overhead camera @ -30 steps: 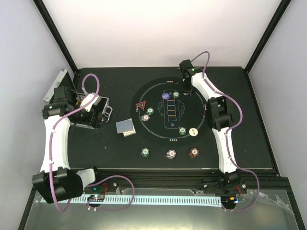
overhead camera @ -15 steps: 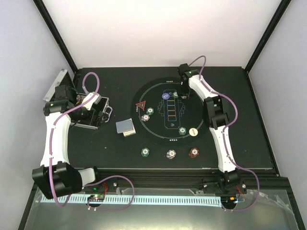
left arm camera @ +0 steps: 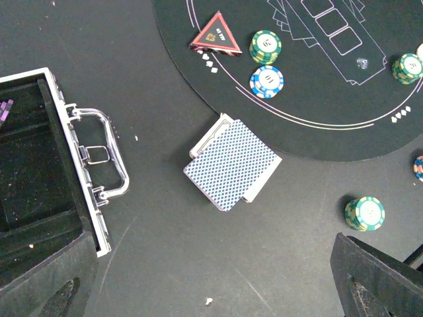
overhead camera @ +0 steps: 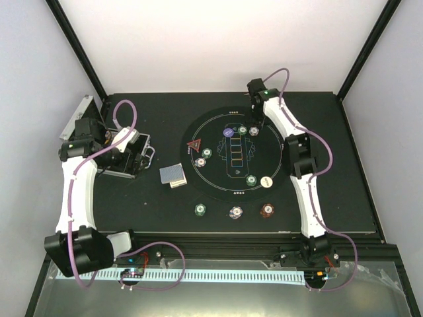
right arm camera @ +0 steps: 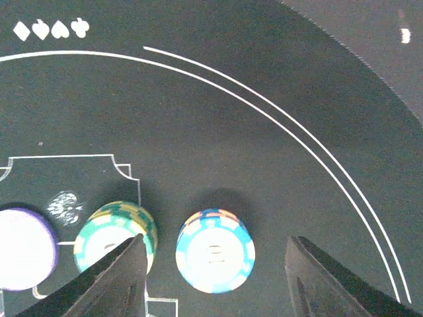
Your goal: Distribute texas hold em gaming equipment
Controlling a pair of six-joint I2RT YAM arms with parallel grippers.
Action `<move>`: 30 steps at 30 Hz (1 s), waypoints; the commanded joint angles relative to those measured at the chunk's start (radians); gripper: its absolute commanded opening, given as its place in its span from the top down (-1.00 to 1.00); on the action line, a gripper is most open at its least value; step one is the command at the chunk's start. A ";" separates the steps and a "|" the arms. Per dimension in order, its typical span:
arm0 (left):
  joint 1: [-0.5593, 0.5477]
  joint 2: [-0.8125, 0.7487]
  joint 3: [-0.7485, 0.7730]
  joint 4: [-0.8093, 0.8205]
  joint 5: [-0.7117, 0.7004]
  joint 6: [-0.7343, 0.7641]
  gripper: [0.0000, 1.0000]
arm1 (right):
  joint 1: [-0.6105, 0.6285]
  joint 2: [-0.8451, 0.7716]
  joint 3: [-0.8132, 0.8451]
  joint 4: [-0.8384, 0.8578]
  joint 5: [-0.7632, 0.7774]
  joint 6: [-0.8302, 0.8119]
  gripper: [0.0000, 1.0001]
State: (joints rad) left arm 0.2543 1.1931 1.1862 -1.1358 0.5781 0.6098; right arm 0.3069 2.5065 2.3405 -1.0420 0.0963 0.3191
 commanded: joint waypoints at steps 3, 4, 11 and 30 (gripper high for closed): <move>0.007 -0.046 0.035 -0.030 0.021 -0.009 -0.98 | -0.003 -0.189 -0.042 -0.064 0.006 0.008 -0.25; 0.007 -0.049 0.038 -0.032 0.015 -0.014 -0.98 | 0.003 -0.237 -0.097 -0.047 0.002 0.008 -0.28; 0.007 -0.079 0.054 -0.070 -0.029 -0.029 -0.98 | 0.173 -0.628 -0.579 0.128 0.054 0.027 -0.41; 0.007 -0.150 0.042 -0.097 -0.028 -0.004 -0.98 | 0.743 -0.980 -1.306 0.336 0.038 0.370 -0.60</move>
State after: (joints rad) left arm 0.2543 1.0767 1.2083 -1.2095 0.5495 0.5880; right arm 1.0180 1.5394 1.0855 -0.7712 0.1535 0.5953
